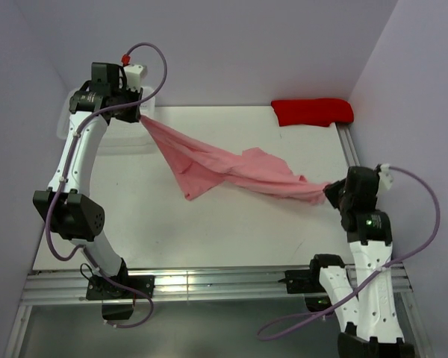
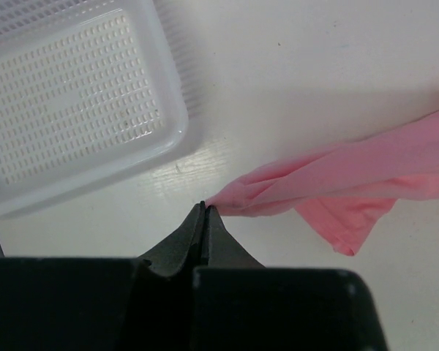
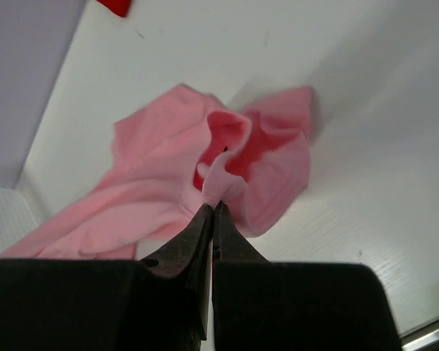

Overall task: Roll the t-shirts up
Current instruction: Flatten the tshirt

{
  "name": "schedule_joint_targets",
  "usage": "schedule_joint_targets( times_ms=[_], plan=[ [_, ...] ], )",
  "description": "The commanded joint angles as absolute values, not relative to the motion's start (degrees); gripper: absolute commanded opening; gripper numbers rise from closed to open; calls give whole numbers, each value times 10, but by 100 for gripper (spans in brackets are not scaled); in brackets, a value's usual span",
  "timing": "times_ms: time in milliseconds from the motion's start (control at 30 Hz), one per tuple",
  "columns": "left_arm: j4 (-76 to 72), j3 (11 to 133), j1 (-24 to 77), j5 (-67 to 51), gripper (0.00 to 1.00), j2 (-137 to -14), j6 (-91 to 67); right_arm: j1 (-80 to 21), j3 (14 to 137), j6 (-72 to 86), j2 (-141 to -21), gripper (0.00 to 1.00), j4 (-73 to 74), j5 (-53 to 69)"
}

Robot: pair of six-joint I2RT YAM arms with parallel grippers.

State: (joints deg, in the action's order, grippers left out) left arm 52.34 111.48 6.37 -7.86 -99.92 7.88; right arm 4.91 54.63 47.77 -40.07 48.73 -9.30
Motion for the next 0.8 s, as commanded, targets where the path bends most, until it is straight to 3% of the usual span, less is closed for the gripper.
schedule_joint_targets(
  times_ms=[0, 200, 300, 333, 433, 567, 767],
  plan=[
    [535, 1098, 57, -86, 0, -956, 119, 52, 416, 540, -323, 0, 480, -66],
    [533, 858, 56, -119, 0, -852, 235, 51, 286, 561, -272, 2, 456, 10],
    [510, 725, 56, -91, 0, -807, 275, 51, 277, 552, -259, 27, 463, 1],
    [485, 693, 56, -82, 0, -799, 280, 50, 278, 548, -259, 39, 463, 1],
    [470, 620, 56, -73, 0, -785, 292, 51, 306, 536, -292, 49, 452, -23],
    [466, 598, 55, -77, 0, -789, 286, 51, 374, 496, -375, 53, 399, -37],
    [467, 622, 55, -88, 0, -812, 267, 49, 517, 441, -633, 52, 315, -3]
  ],
)
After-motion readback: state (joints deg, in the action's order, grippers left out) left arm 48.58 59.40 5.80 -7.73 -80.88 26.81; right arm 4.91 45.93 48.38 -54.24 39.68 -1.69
